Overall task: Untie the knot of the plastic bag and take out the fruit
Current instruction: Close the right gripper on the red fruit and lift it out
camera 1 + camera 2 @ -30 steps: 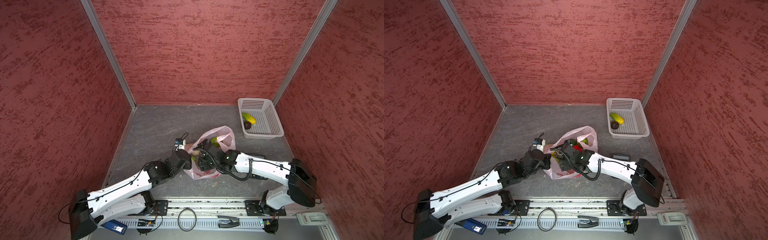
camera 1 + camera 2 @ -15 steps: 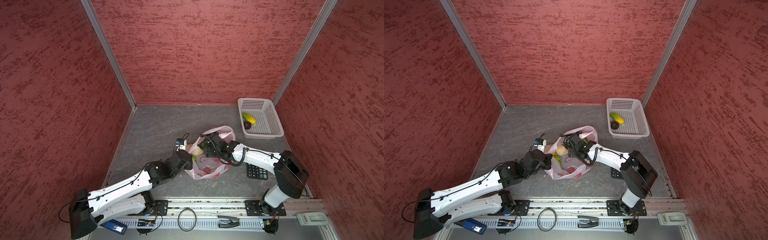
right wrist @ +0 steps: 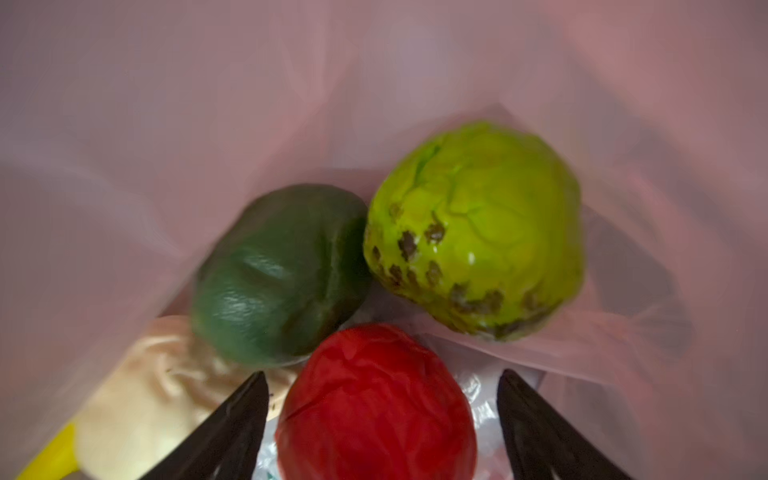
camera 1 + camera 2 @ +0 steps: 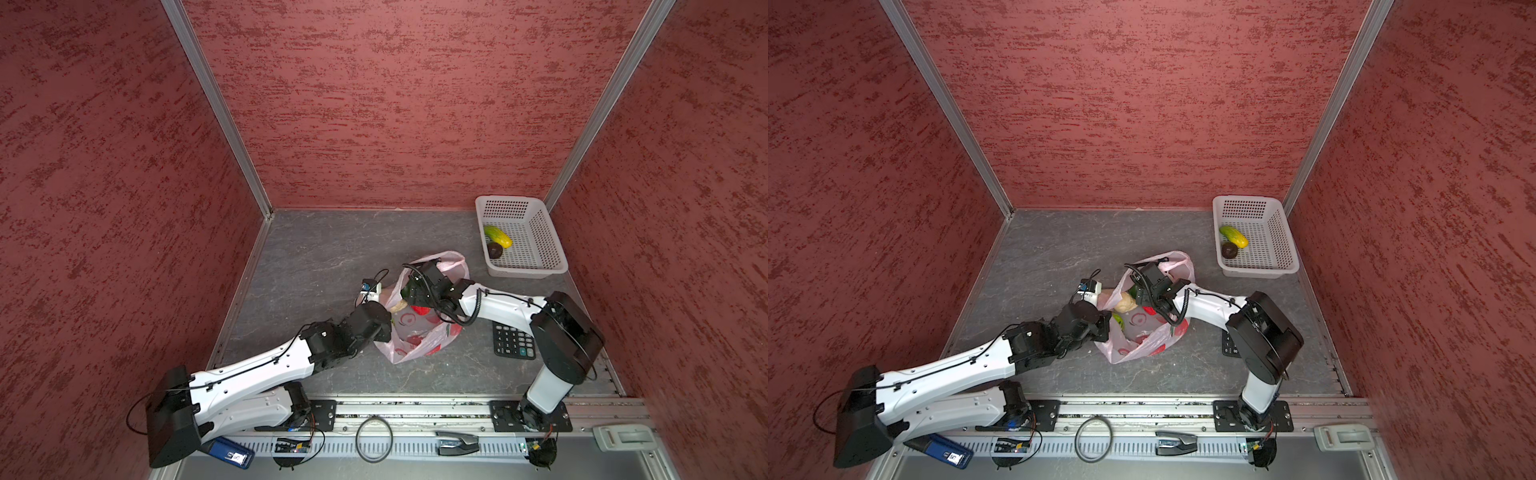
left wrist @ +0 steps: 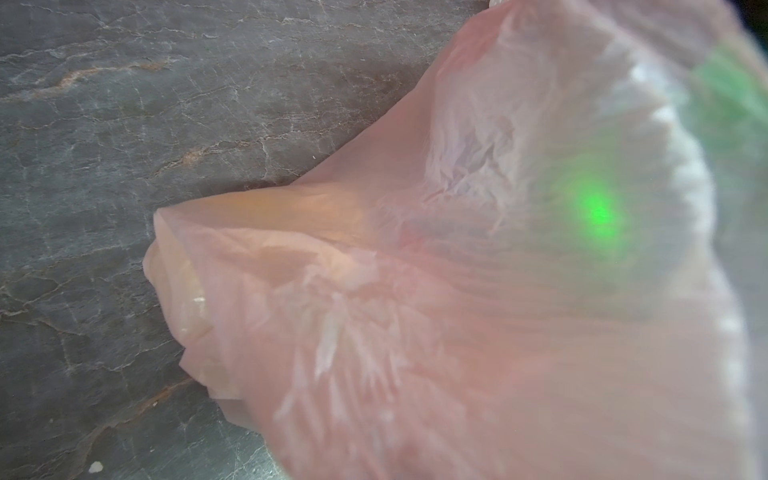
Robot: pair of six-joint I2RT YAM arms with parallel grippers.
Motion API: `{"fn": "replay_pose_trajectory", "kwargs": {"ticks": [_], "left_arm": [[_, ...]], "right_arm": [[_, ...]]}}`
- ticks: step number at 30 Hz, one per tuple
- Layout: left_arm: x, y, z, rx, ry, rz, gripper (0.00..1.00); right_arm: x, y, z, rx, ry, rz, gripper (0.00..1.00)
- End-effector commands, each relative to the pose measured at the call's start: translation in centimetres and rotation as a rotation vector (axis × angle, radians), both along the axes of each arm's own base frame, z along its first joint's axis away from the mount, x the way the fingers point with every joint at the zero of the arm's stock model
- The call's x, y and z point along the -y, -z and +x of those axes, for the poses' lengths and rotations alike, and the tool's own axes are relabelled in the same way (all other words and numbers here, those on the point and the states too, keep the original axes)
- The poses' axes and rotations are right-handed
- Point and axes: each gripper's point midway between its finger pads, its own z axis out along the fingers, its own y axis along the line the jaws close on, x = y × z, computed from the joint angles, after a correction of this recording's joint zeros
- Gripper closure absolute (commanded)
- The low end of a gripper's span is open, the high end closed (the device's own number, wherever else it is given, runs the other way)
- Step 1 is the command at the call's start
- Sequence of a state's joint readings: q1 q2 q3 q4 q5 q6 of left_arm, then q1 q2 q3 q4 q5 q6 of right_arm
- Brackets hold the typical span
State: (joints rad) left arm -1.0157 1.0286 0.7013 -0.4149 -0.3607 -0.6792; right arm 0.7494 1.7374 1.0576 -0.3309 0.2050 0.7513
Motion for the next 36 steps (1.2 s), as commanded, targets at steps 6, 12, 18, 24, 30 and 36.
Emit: {"fn": "replay_pose_trajectory", "kwargs": {"ticks": [6,12,18,24,30,36], "left_arm": [[0.5,-1.0,0.1,0.021,0.015,-0.021,1.00],[0.5,-1.0,0.1,0.019,0.015,-0.022,1.00],[0.2,-0.9,0.0,0.016,0.006,-0.021,1.00],[-0.2,-1.0,0.0,0.024,-0.007,-0.025,1.00],[-0.2,-1.2,0.1,0.032,-0.009,-0.025,1.00],[-0.3,-1.1,0.0,0.033,-0.011,-0.020,1.00]], "right_arm": [[-0.7,1.1,0.6,-0.028,0.028,0.025,0.10],[-0.7,1.0,0.4,-0.019,0.040,0.051,0.30],[-1.4,-1.2,-0.7,-0.013,0.007,0.101,0.36],[-3.1,-4.2,-3.6,-0.009,-0.064,0.155,0.36],[-4.8,-6.7,-6.6,-0.020,-0.116,0.208,0.37],[-5.7,-9.8,-8.7,-0.009,-0.143,0.240,0.37]]}}
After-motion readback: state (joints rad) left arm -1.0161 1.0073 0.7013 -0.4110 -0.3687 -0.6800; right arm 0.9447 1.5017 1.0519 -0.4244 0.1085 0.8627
